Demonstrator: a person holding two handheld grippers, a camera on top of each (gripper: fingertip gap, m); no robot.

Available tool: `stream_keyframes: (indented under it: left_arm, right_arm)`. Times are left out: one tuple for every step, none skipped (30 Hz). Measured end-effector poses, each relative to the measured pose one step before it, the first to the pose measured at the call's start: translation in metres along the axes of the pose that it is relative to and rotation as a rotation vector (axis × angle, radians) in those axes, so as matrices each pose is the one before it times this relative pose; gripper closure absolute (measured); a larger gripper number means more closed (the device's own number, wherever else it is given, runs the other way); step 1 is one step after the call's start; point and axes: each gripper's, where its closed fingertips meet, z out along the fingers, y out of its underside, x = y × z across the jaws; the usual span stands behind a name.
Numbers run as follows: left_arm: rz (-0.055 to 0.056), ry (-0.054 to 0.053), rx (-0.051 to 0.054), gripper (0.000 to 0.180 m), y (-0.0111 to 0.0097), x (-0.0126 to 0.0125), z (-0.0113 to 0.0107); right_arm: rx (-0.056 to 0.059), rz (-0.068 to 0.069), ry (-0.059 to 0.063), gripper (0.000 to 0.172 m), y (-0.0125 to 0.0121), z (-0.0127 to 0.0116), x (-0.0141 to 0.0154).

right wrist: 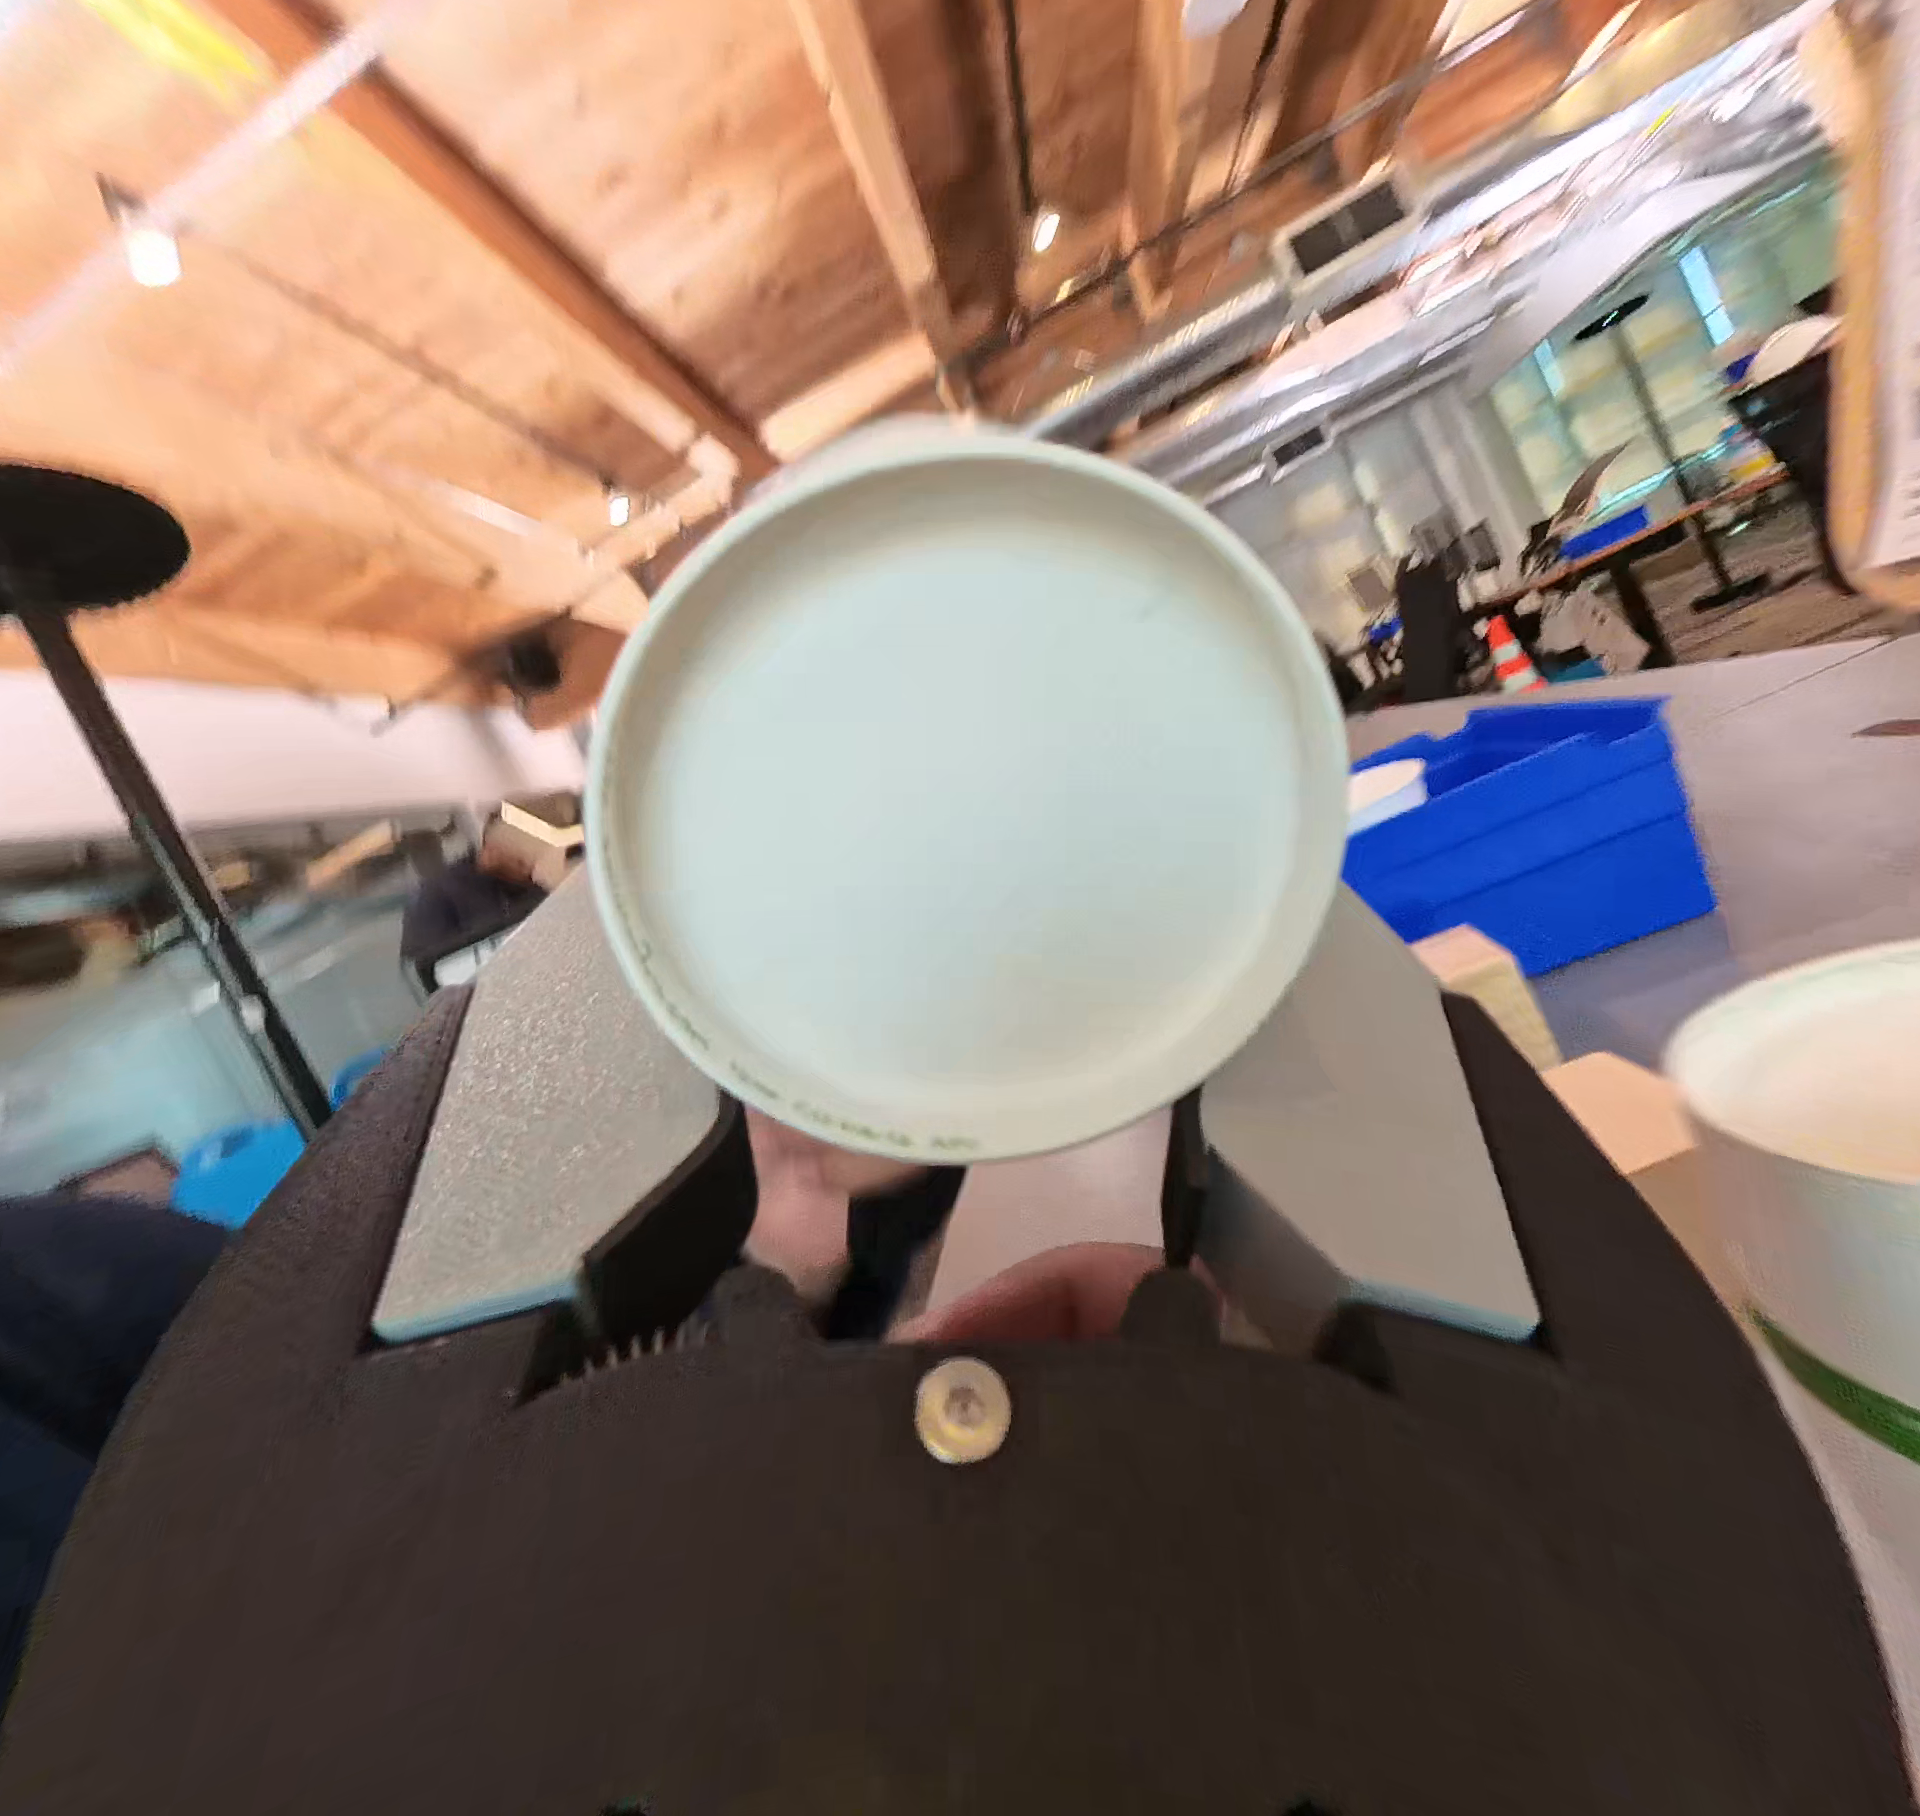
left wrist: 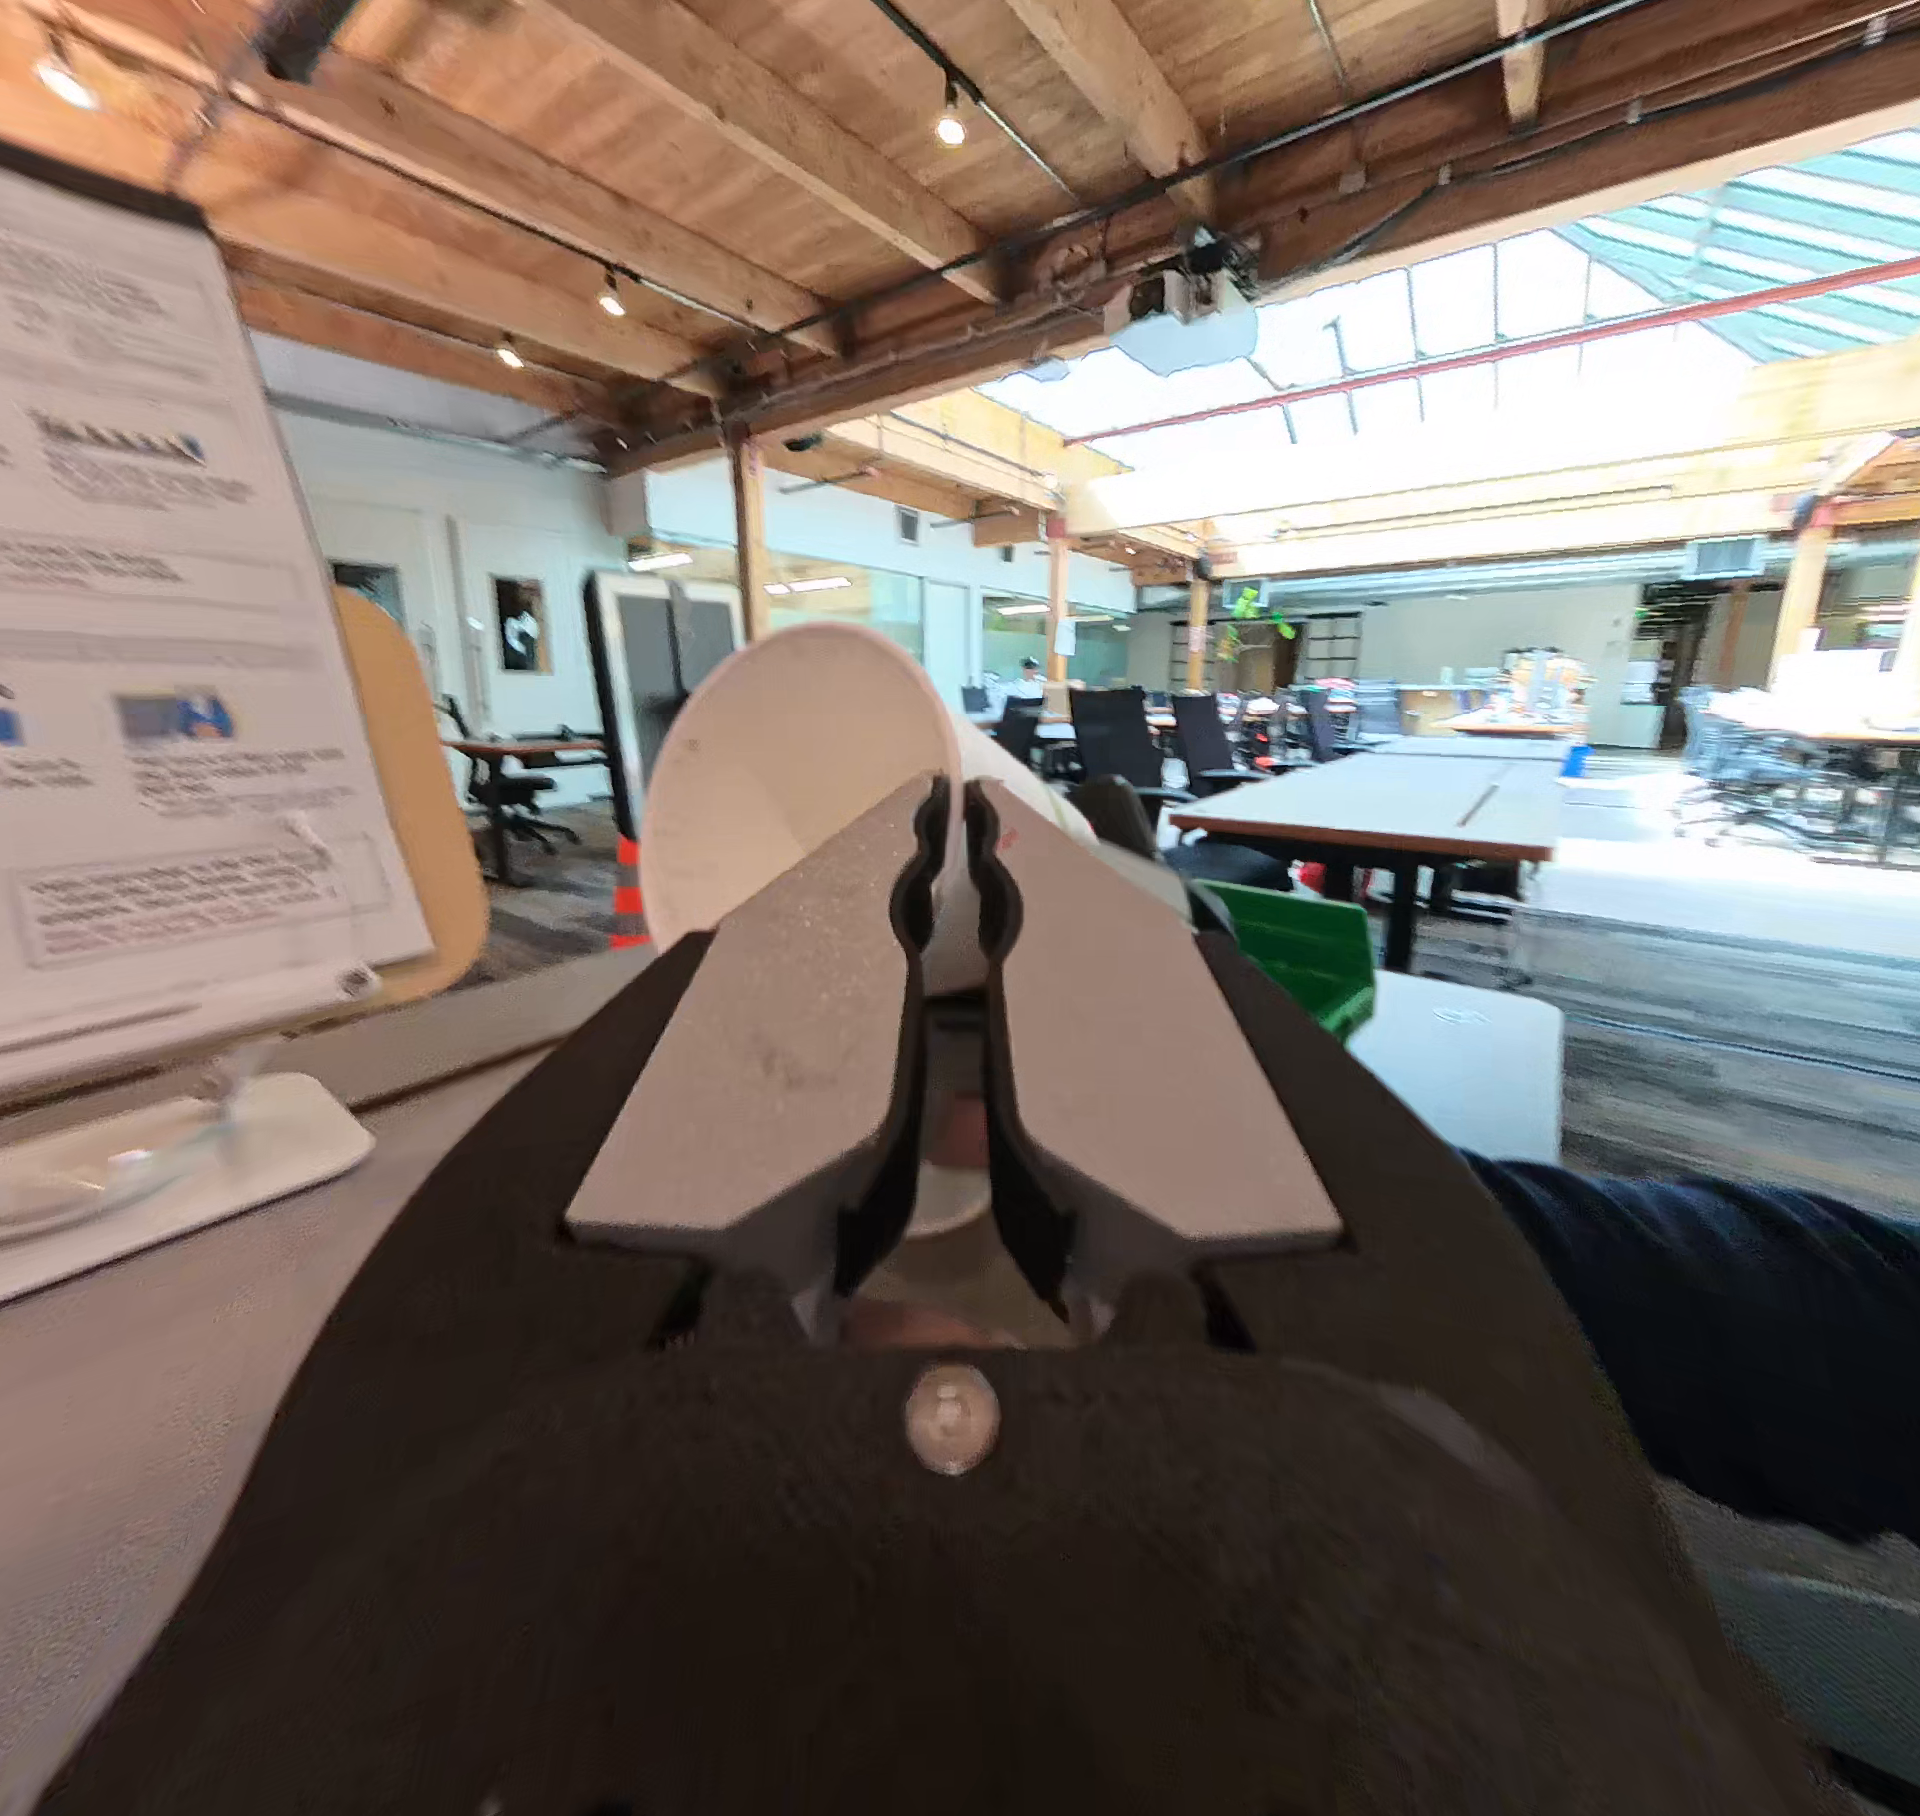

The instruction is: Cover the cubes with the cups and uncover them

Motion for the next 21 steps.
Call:
stream_keyframes:
  left_arm:
    - [-0.0273, 0.017, -0.0299, 0.179, 0.01244, 0.00091, 0.0011]
    - [-0.0177, 0.0156, -0.0338, 0.179, 0.01281, 0.00062, 0.00157]
    - [-0.0187, 0.0261, -0.0397, 0.179, 0.01307, 0.00234, 0.00187]
    - [-0.0183, 0.0271, -0.0396, 0.179, 0.01249, 0.0029, 0.00194]
    - [-0.0109, 0.029, -0.0418, 0.179, 0.01242, 0.00359, 0.00196]
    - [-0.002, 0.0237, -0.0494, 0.179, 0.0131, 0.00324, 0.00207]
    - [0.0129, 0.009, -0.0438, 0.179, 0.01243, 0.00179, 0.00207]
    - [0.0259, 0.0019, -0.0434, 0.179, 0.01179, 0.00119, 0.00205]
    - [0.0335, -0.011, -0.0283, 0.178, 0.00882, -0.00028, 0.00123]
    - [0.0284, -0.0205, -0.0225, 0.178, 0.00706, -0.00189, 0.00029]
    - [0.0185, -0.0214, -0.0232, 0.178, 0.00653, -0.00263, -0.00024]
    - [0.0173, -0.0247, -0.0249, 0.177, 0.00684, -0.00345, -0.0009]
    - [0.0291, -0.0335, -0.0343, 0.18, 0.00934, -0.00456, -0.00109]
    - [0.0384, -0.0527, -0.0335, 0.18, 0.00983, -0.00668, -0.00149]
    - [0.0235, -0.0542, -0.0144, 0.179, 0.00334, -0.00665, -0.00282]
    - [0.0159, -0.0229, 0.0076, 0.173, -0.00085, -0.00262, -0.00459]
    - [0.0156, -0.0237, 0.0138, 0.172, -0.00126, -0.00325, -0.00453]
    - [0.0077, -0.0533, 0.0069, 0.177, 0.00005, -0.00872, -0.00422]
    - [0.0089, -0.0696, -0.004, 0.18, 0.0017, -0.01219, -0.00374]
    - [0.0123, -0.0674, -0.0088, 0.18, 0.0024, -0.01248, -0.00328]
    - [0.0033, -0.0485, -0.005, 0.18, 0.00184, -0.01001, -0.00292]
  right_arm:
    - [0.0492, 0.0194, 0.0208, 0.077, -0.01082, -0.0054, 0.00603]
    - [0.0351, 0.0079, 0.0265, 0.077, -0.00818, -0.00414, 0.00608]
    - [0.0254, -0.0007, 0.0249, 0.075, -0.00599, -0.00295, 0.00494]
    - [0.0218, -0.0047, 0.0179, 0.074, -0.00489, -0.00217, 0.00322]
    - [0.0188, -0.0055, 0.0117, 0.074, -0.00383, -0.0016, 0.002]
    - [0.0123, -0.0052, 0.0082, 0.074, -0.00248, -0.00106, 0.00122]
    - [0.001, -0.0084, 0.0066, 0.073, -0.00049, -0.00033, 0.00079]
    - [-0.0173, -0.0154, 0.007, 0.074, 0.00263, 0.00065, 0.00067]
    - [-0.0313, -0.0267, 0.0149, 0.075, 0.00515, 0.00123, 0.00184]
    - [-0.0278, -0.0356, 0.0227, 0.076, 0.0046, 0.00082, 0.00284]
    - [-0.0249, -0.0368, 0.0278, 0.076, 0.0042, 0.00046, 0.00362]
    - [-0.0322, -0.0353, 0.0348, 0.077, 0.0051, 0.00071, 0.00461]
    - [-0.0331, -0.0353, 0.0396, 0.077, 0.00498, 0.00093, 0.0053]
    - [-0.024, -0.0353, 0.0418, 0.077, 0.00373, 0.00066, 0.00555]
    - [-0.0136, -0.0413, 0.0452, 0.077, 0.00232, 0.00012, 0.00552]
    - [-0.0101, -0.0491, 0.0452, 0.077, 0.00165, -0.00006, 0.00491]
    - [-0.0101, -0.0514, 0.0392, 0.077, 0.00161, 0.00001, 0.00354]
    - [-0.0069, -0.0488, 0.0278, 0.077, 0.00124, 0.00024, 0.00145]
    - [-0.0015, -0.0483, 0.0277, 0.077, 0.00082, 0.00044, 0.00063]
    - [0.0048, -0.0489, 0.026, 0.077, 0.00019, 0.00088, -0.00061]
    - [0.0076, -0.0479, 0.0058, 0.077, -0.00039, 0.00114, -0.00457]
